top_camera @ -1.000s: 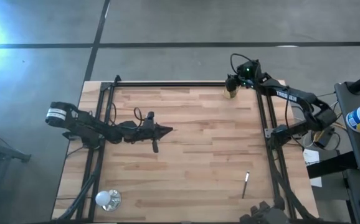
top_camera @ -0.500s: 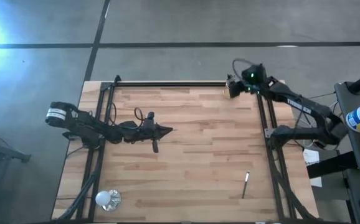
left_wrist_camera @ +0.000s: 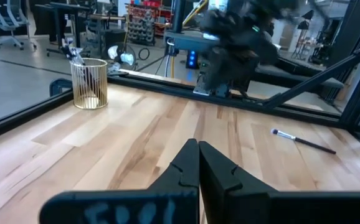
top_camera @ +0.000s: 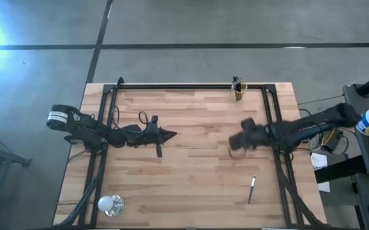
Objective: Put items in baskets/containers
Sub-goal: Put the black eyeshadow brush into the gold pen holder
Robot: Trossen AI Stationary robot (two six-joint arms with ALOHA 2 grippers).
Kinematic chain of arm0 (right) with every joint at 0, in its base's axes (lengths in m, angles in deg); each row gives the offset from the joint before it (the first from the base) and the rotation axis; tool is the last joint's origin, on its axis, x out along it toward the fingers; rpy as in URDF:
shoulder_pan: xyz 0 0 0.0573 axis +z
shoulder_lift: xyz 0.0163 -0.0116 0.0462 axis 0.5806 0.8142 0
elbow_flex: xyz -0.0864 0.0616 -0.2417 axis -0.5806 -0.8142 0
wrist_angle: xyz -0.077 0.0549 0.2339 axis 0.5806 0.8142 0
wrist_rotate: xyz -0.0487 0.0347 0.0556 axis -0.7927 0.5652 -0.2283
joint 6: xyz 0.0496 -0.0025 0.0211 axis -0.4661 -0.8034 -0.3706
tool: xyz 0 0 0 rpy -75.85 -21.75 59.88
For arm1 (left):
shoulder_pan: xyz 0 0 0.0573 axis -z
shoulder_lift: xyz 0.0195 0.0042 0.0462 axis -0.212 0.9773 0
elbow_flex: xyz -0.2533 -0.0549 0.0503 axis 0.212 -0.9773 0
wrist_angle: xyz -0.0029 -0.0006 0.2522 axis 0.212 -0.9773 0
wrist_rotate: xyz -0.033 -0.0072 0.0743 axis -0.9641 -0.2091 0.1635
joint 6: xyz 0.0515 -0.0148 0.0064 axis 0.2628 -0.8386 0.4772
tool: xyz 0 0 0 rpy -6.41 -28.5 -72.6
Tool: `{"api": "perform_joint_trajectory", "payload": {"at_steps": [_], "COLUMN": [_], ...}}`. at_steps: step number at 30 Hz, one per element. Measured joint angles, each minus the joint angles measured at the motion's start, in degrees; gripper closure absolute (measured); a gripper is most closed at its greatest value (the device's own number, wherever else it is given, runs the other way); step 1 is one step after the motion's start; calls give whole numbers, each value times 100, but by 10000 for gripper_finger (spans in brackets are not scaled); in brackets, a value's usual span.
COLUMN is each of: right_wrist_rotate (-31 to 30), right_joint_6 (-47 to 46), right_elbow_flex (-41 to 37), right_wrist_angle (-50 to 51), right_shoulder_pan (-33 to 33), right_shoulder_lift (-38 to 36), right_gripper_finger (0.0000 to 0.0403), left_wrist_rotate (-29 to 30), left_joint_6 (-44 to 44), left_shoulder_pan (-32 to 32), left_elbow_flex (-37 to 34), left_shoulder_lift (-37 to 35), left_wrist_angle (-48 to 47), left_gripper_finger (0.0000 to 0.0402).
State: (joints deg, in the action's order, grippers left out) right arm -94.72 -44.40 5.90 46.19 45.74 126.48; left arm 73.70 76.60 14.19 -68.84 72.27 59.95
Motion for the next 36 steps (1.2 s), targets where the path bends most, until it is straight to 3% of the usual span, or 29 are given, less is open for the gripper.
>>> {"api": "perform_joint_trajectory", "payload": {"at_steps": [6,16,18,30,36], "right_wrist_rotate": [144,1955,2256,2403,2510], "right_joint_6": [-3123,-5777,-5839,-5941,-5981], "right_elbow_flex": [333,855,846,669,537], "right_wrist_angle": [1285,1303,1291,1079,884], "right_shoulder_pan": [1930,3757,3792,3603,3606], "right_shoulder_lift": [696,1798,1947,2104,2285], "right_gripper_finger": [392,390,384,277,260], "left_wrist_rotate": [8,91,89,74,32], "left_joint_6": [3,-23,-25,-36,-36], "left_shoulder_pan": [0,0,0,0,0], "left_elbow_flex": [-80,-80,-80,-80,-80], "left_shoulder_lift": [0,0,0,0,0], "left_wrist_angle": [7,30,28,21,17], "left_gripper_finger": [401,402,402,402,402]}}
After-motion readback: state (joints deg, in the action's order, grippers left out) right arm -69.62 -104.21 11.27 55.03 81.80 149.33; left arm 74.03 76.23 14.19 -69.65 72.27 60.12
